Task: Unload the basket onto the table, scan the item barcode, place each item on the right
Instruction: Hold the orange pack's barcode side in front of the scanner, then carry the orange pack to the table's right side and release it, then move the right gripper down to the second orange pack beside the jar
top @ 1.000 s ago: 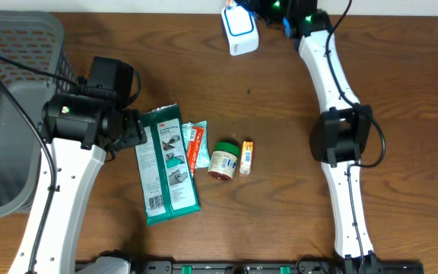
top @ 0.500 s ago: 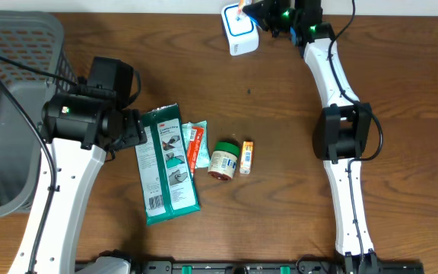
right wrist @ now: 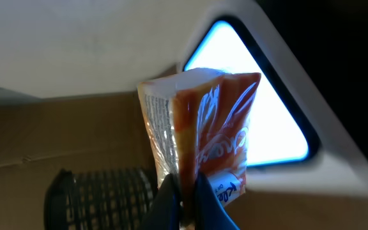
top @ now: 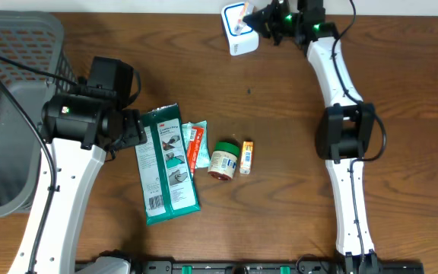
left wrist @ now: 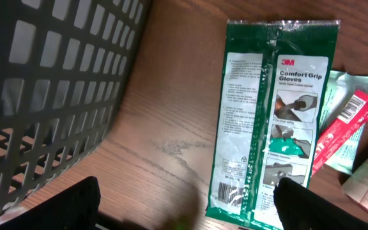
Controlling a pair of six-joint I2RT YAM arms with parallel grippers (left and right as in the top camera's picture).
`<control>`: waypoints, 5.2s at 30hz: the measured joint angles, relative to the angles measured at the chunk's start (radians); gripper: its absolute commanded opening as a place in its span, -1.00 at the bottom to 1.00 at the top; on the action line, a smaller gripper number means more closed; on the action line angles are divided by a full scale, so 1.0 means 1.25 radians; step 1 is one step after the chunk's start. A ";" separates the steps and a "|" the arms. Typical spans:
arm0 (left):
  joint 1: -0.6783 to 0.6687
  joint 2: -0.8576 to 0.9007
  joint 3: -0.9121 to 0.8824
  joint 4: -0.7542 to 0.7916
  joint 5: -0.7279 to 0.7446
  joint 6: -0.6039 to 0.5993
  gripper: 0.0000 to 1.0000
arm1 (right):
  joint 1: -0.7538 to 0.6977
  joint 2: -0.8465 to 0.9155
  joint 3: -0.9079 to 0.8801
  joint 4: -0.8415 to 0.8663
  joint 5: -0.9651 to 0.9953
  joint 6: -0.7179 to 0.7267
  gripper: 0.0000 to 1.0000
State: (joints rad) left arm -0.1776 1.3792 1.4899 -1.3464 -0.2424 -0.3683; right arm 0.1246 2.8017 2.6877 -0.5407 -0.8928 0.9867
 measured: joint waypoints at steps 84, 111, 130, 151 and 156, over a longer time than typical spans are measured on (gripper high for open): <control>0.000 0.000 0.000 0.000 0.000 0.000 0.75 | -0.233 -0.527 -0.705 -0.695 0.454 -0.746 -0.98; 0.000 0.000 0.000 0.000 0.000 0.000 0.75 | 0.263 -0.544 -0.723 -0.580 0.338 -0.605 -0.98; 0.000 0.000 0.000 0.000 0.000 0.000 0.75 | 0.318 -0.572 -0.724 -0.519 0.557 -0.402 -0.98; 0.000 0.000 0.000 0.000 0.000 0.000 0.75 | 0.335 -0.572 -0.823 -0.482 0.587 -0.350 -0.97; 0.000 0.000 0.000 0.000 0.000 0.000 0.75 | 0.335 -0.572 -0.823 -0.479 0.574 -0.350 -0.98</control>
State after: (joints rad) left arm -0.1776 1.3792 1.4895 -1.3460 -0.2424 -0.3683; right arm 0.5434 2.0872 1.6592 -1.1389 -0.1749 0.5495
